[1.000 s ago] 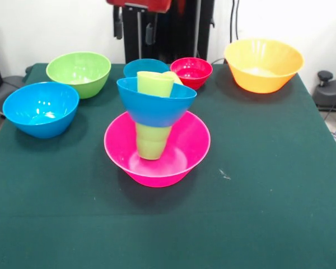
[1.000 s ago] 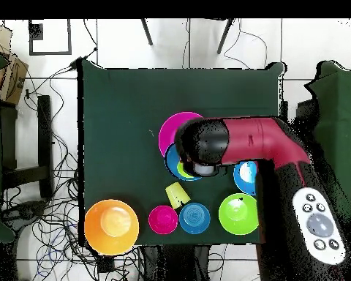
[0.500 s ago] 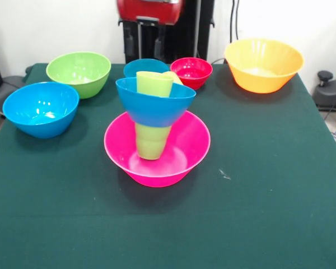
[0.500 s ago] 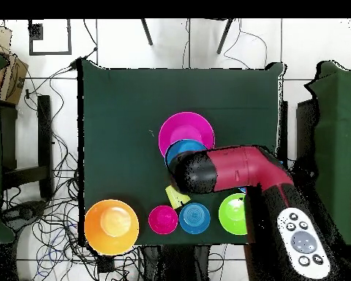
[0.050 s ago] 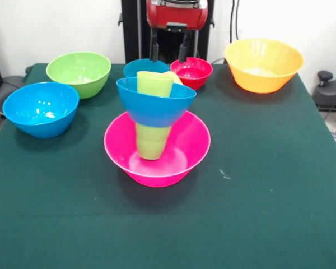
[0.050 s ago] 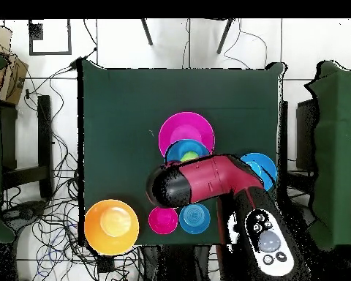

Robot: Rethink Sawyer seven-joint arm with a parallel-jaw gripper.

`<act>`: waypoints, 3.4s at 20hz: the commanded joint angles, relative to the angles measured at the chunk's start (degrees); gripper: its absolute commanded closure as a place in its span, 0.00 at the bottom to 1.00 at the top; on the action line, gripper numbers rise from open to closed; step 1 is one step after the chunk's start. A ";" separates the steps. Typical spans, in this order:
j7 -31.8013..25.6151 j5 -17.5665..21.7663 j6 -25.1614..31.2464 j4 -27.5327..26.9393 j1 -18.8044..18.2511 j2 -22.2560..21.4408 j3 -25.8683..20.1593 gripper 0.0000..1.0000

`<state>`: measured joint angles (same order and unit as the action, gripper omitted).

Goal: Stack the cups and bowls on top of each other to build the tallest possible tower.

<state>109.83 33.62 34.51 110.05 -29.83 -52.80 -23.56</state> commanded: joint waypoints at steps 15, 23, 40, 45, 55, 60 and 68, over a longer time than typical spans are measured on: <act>2.04 4.95 -8.75 -2.49 0.99 10.13 4.91 0.00; 1.86 4.54 -10.22 -2.13 1.13 10.07 5.59 0.00; 0.36 1.00 -7.28 -3.21 0.72 9.24 4.35 0.00; -0.39 -0.80 -4.61 -4.10 0.76 8.47 3.39 0.00; -1.11 -3.29 1.72 -12.26 3.36 12.11 2.81 0.00; -1.90 -4.22 3.16 -13.66 3.88 12.52 3.05 0.00; -2.58 -4.83 5.21 -16.26 4.58 13.90 2.90 0.00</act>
<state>109.83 29.98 33.02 98.70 -27.05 -41.59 -17.96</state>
